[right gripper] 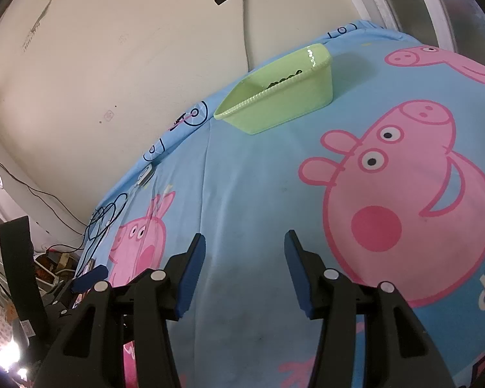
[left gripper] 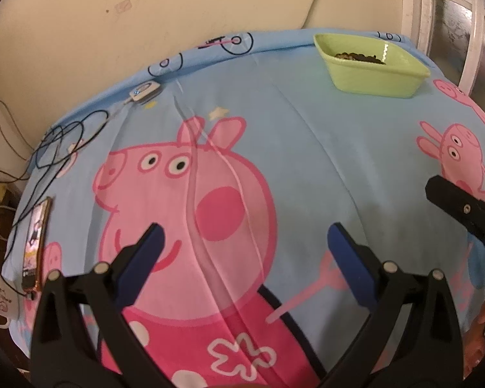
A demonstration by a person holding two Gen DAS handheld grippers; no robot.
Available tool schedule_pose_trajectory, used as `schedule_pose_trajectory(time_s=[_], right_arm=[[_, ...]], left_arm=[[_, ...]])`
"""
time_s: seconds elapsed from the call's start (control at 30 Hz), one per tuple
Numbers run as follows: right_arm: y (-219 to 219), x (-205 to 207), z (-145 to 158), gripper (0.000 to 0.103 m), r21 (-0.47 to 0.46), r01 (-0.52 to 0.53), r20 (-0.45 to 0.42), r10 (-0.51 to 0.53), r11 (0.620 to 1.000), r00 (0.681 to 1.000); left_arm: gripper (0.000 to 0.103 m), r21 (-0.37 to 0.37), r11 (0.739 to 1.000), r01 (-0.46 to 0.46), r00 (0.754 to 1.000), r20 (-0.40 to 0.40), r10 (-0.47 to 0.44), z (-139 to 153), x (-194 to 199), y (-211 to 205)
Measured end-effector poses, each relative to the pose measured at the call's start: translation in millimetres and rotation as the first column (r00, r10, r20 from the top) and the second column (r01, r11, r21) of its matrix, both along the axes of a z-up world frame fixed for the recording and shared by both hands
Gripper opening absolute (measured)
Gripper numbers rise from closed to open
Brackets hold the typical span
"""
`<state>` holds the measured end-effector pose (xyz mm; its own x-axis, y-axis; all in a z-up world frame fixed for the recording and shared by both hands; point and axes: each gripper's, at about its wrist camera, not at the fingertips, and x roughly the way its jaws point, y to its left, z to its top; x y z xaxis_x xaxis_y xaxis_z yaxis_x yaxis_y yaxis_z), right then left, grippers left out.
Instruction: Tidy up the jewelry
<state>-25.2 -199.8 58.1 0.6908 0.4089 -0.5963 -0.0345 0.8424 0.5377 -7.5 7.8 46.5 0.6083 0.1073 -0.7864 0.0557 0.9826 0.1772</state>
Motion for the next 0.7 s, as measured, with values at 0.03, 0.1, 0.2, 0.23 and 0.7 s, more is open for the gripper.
schedule_pose_trajectory(time_s=[0.03, 0.1, 0.2, 0.23, 0.7], right_arm=[[0, 0, 0, 0.027, 0.001, -0.001, 0.000, 0.001, 1.000, 1.000], [-1, 0, -1, 0.027, 0.004, -0.002, 0.000, 0.002, 1.000, 1.000], [-3, -1, -1, 0.027, 0.008, -0.001, -0.002, 0.001, 1.000, 1.000], [-3, -1, -2, 0.027, 0.009, -0.001, -0.003, 0.001, 1.000, 1.000], [-3, -3, -2, 0.027, 0.018, 0.007, 0.001, -0.007, 1.000, 1.000]], left_arm=[[0.097, -0.001, 1.000, -0.002, 1.000, -0.003, 0.002, 0, 0, 0], [0.097, 0.000, 1.000, -0.006, 1.000, -0.007, 0.006, 0, 0, 1], [0.097, 0.010, 1.000, -0.012, 1.000, -0.004, 0.012, 0, 0, 2], [0.097, 0.012, 1.000, -0.012, 1.000, -0.004, 0.012, 0, 0, 3], [0.097, -0.003, 1.000, -0.014, 0.999, -0.032, 0.014, -7, -9, 8]])
